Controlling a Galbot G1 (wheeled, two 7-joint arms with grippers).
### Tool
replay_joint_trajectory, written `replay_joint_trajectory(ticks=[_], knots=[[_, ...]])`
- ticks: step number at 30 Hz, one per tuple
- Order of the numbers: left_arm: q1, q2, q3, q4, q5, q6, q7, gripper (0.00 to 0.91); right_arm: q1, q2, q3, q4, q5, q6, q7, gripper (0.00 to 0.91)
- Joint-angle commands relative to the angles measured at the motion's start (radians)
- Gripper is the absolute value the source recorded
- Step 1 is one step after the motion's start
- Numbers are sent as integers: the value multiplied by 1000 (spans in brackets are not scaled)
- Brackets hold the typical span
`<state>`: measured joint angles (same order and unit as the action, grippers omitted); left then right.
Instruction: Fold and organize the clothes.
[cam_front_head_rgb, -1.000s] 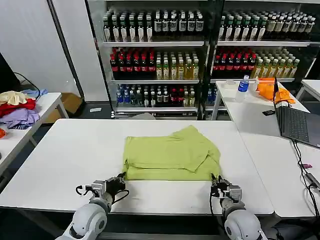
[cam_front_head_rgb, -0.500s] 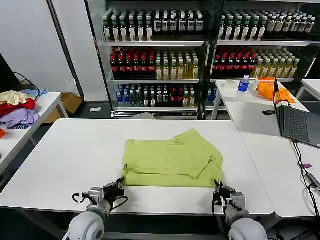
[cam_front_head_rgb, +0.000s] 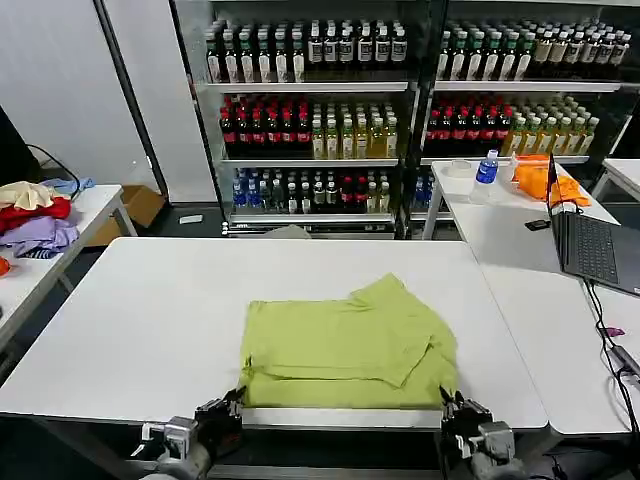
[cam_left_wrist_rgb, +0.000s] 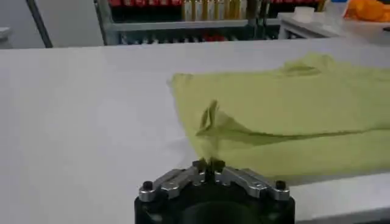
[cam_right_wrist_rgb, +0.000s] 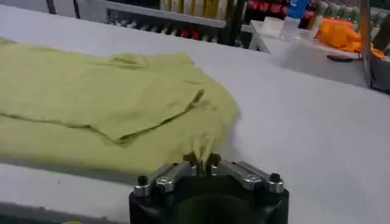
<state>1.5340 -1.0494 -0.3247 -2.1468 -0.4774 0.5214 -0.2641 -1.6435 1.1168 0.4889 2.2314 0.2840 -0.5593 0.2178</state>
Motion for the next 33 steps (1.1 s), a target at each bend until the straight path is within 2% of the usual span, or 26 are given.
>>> replay_joint_trajectory(ticks=[1, 7, 11, 15, 23, 33], knots=[[12, 43, -15, -47, 1, 0, -1, 907, -44, -9, 39, 55, -24, 42, -17, 907], [-99, 99, -46, -6, -97, -5, -26, 907, 110, -33, 23, 0, 36, 28, -2, 907], [-276, 126, -11, 98, -186, 0, -56, 907, 341, -46, -67, -129, 97, -8, 23, 907], [-444, 127, 41, 205, -252, 23, -79, 907, 502, -45, -162, -251, 144, -19, 39, 907], [-711, 72, 205, 416, -294, 44, -103, 907, 813, -13, -278, -538, 193, -19, 53, 907], [-868, -30, 331, 626, -257, 55, -108, 907, 1021, 79, -376, -851, 236, -18, 44, 907]])
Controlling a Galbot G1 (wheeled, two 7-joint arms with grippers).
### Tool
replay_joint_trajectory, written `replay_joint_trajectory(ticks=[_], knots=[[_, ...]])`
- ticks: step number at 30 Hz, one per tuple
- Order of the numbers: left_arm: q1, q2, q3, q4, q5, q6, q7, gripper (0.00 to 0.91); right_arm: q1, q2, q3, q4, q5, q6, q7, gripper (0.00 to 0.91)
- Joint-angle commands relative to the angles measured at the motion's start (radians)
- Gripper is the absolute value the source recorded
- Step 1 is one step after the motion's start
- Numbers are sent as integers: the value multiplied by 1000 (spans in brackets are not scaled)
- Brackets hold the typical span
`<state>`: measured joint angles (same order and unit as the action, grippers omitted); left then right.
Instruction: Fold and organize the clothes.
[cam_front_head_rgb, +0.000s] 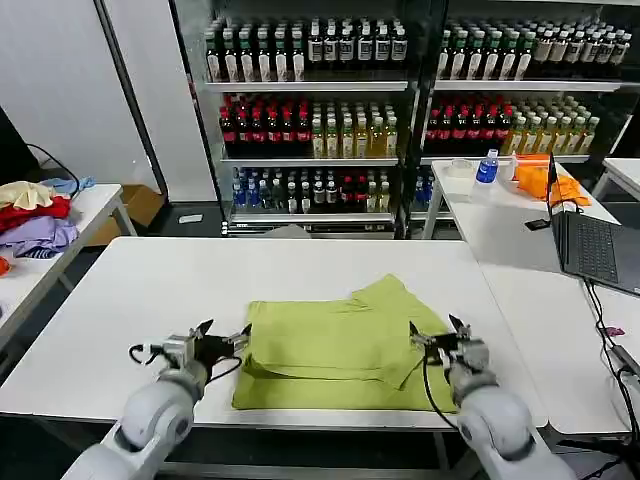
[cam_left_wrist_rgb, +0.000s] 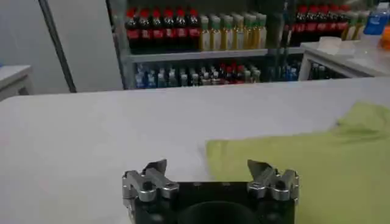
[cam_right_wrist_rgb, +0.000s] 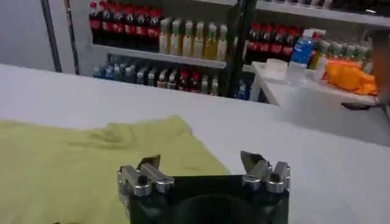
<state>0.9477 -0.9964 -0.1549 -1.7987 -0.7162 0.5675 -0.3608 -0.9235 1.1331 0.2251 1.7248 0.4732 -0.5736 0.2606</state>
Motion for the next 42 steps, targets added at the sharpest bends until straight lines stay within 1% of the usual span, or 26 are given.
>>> replay_joint_trajectory(ticks=[1, 7, 14, 22, 23, 24, 25, 26, 27, 32, 41, 42], knots=[[-287, -91, 166, 289, -16, 9, -10, 907, 317, 72, -118, -372, 47, -4, -1, 907], [-315, -120, 189, 347, -10, 9, -7, 907, 407, 121, -149, -503, 54, -3, -11, 907], [-307, -128, 198, 365, -11, 10, -4, 907, 448, 165, -164, -586, 55, -3, -17, 907], [-266, -126, 203, 354, -10, 10, 4, 907, 472, 204, -156, -671, 65, -3, -22, 907], [-266, -126, 203, 355, -10, 10, 5, 746, 473, 208, -155, -680, 73, -3, -22, 907], [-265, -125, 201, 357, -11, 9, 7, 524, 473, 213, -154, -690, 85, -3, -23, 887], [-265, -125, 201, 357, -11, 9, 8, 101, 473, 213, -154, -690, 85, -3, -23, 433], [-264, -124, 200, 357, -11, 9, 10, 50, 474, 219, -152, -703, 99, -3, -23, 222], [-263, -122, 200, 356, -13, 9, 12, 20, 472, 221, -151, -707, 109, -3, -23, 0], [-253, -111, 198, 344, -19, 9, 19, 20, 455, 220, -152, -687, 116, -4, -23, 0], [-231, -88, 175, 305, -46, 4, 32, 20, 415, 211, -142, -589, 118, -3, -18, 0], [-227, -82, 170, 297, -48, 4, 34, 20, 405, 206, -142, -561, 116, -3, -13, 0]])
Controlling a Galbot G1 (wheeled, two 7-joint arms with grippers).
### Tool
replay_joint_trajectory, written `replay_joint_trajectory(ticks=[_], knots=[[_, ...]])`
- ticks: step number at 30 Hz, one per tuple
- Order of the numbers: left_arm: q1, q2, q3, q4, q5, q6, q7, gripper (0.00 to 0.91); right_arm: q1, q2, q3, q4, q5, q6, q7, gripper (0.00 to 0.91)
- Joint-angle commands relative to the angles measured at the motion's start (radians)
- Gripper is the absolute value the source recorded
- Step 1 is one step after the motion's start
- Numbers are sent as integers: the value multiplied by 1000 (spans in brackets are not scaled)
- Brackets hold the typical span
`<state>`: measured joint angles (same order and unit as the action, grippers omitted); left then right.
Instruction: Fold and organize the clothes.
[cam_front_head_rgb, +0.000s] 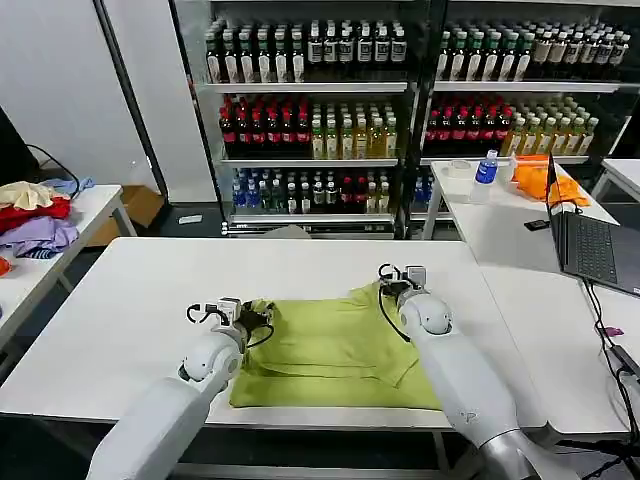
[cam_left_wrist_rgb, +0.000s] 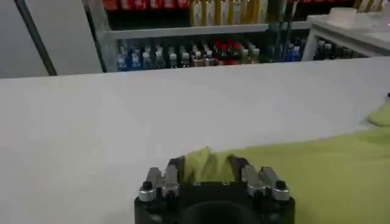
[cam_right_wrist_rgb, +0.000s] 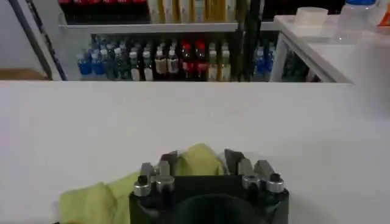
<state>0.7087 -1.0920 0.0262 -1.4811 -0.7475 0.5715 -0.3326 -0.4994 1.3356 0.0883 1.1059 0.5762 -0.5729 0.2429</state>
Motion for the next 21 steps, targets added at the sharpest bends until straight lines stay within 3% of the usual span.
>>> replay_joint_trajectory(ticks=[1, 21], knots=[[18, 17, -16, -31, -19, 0, 6, 20, -29, -1, -5, 86, 7, -3, 7, 0], [88, 125, -77, -263, -86, -1, 11, 20, -225, -164, 76, 570, 29, -4, 27, 0]])
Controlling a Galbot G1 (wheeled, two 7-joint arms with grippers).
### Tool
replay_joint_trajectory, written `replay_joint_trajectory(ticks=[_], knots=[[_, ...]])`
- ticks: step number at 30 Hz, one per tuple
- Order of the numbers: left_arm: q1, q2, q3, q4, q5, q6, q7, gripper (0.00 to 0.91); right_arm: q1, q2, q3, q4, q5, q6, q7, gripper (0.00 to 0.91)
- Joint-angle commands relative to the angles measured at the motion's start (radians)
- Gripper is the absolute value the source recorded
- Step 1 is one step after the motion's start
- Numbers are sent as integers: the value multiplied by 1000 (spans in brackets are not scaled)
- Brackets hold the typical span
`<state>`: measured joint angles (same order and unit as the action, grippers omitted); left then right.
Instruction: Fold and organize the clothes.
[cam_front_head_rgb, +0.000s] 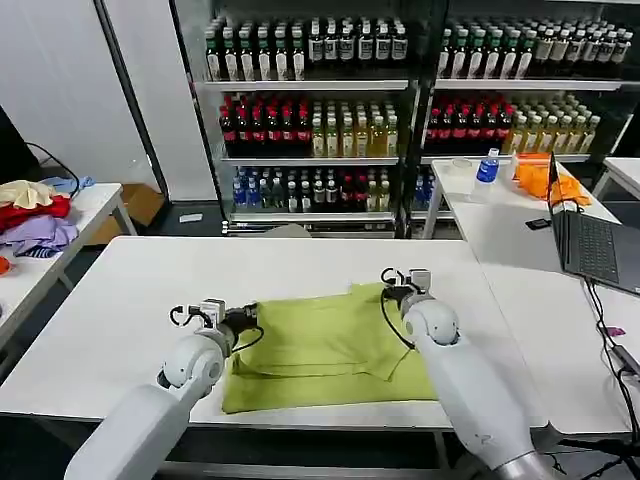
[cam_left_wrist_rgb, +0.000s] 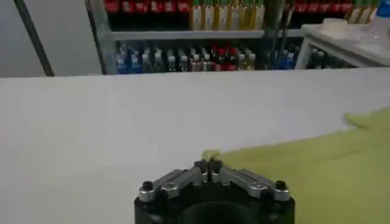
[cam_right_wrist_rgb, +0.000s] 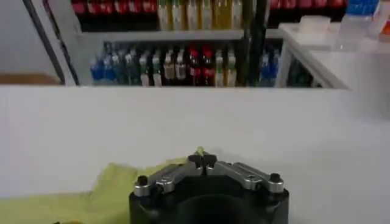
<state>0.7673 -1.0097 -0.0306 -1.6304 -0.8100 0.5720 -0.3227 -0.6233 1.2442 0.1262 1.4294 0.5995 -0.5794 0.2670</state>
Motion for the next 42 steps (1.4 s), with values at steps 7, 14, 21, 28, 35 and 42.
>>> replay_joint_trajectory(ticks=[7, 14, 21, 28, 35, 42], knots=[[98, 80, -41, -187, -28, 3, 12, 20, -226, -119, 100, 420, 10, 1, 7, 0], [236, 85, -90, -282, 13, 4, 22, 20, -437, -141, 196, 593, -6, 1, 8, 0], [348, 91, -117, -347, 71, 1, 45, 20, -592, -153, 280, 723, -15, 1, 14, 0], [437, 94, -156, -380, 118, -11, 65, 20, -740, -138, 336, 787, -58, 1, 12, 0], [480, 86, -172, -392, 155, -23, 63, 20, -780, -107, 343, 759, -91, 2, 16, 0], [499, 82, -176, -380, 192, -36, 63, 20, -796, -77, 331, 740, -98, 1, 23, 0]])
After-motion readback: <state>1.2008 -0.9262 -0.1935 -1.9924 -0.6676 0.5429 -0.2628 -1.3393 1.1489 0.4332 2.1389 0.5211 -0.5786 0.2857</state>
